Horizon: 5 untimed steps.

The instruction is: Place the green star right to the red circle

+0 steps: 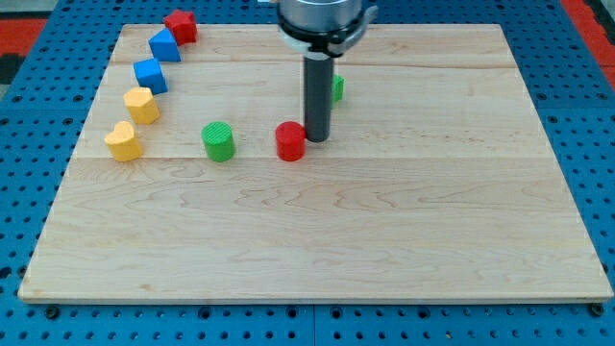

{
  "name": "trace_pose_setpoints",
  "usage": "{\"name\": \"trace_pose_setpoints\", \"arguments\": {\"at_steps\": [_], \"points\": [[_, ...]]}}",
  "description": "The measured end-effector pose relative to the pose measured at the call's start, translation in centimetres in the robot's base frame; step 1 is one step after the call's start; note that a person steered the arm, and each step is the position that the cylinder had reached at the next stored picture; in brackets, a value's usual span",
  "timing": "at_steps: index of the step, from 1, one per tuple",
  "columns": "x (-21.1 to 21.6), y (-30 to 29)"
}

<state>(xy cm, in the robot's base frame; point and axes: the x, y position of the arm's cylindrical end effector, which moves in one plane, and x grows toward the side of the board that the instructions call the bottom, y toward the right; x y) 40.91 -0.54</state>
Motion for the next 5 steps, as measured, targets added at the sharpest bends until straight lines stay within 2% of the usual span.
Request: {"name": "trace_pose_setpoints", "arguments": {"at_steps": [1,2,3,5], "points": [[-0.9,0.5],[-4.7,-0.9],[-7.5,-5.0],[-10.1,1.7]]}}
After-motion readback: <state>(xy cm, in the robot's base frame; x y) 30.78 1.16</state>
